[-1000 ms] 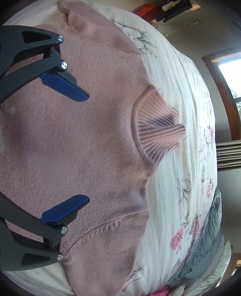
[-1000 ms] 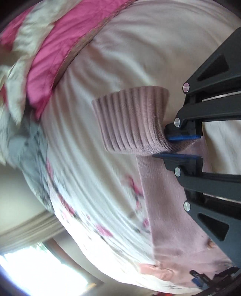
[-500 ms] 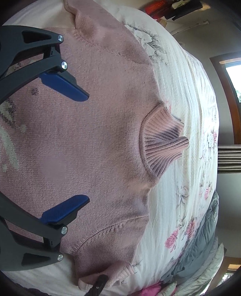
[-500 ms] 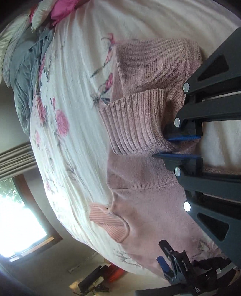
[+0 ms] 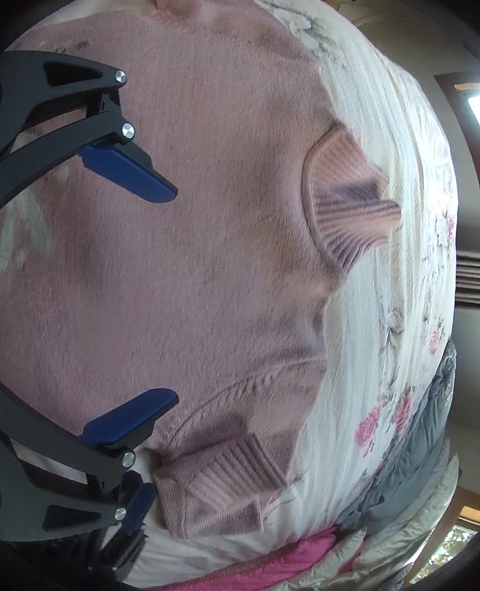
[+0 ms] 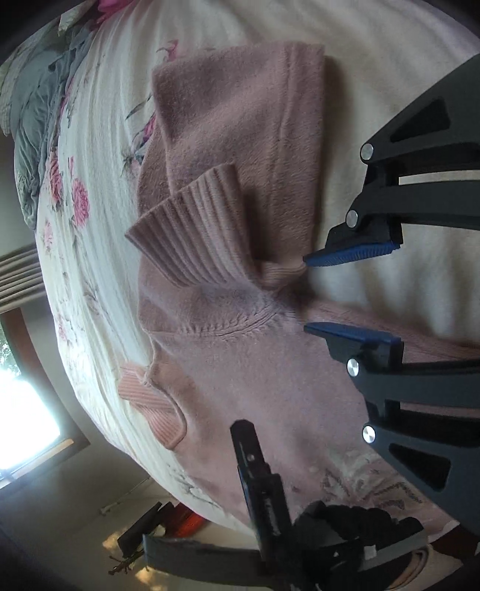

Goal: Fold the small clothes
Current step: 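Fold the held sleeve across the sweater body, then open the right tool, then grasp the folded ribbed cuff with the left tool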

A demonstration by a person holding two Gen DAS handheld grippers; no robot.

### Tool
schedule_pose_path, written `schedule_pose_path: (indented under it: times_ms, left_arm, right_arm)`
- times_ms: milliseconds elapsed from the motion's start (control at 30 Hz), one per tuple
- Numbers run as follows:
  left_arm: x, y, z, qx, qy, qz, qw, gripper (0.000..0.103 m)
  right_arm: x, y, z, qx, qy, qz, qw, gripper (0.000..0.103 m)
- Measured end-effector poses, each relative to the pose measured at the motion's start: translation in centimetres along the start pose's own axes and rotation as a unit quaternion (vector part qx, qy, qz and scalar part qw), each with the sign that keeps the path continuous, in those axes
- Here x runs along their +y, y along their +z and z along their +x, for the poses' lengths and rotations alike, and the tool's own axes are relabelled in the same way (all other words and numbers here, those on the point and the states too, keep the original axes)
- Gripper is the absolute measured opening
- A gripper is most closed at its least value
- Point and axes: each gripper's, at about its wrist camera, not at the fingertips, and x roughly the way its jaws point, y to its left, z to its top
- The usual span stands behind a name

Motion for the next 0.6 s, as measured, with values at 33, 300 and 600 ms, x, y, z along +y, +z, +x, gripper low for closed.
schedule_pose_path:
  times_ms: [33,300,600]
  left_arm:
    - [-0.7,0.0,0.2,0.006,-0.017,0.000,0.9998,0.099]
    - [-9.9,-0.4,1.9,0.021,-0.035,0.063,0.9972,0.098]
    - [-13.1,1.2,6.5,0.092,-0.058,0.034,0.9935,0.033]
  right_arm:
    - [-0.6,-0.9,-0.8,-0.005,0.000,0.010,1.000,0.032]
    - [-4.7,-5.1,-4.1,-0.030,-0.057,0.068,0.996,0.035]
    - [-6.0,-7.7,-5.4,-0.038,-0.059,0.091,0.993,0.039]
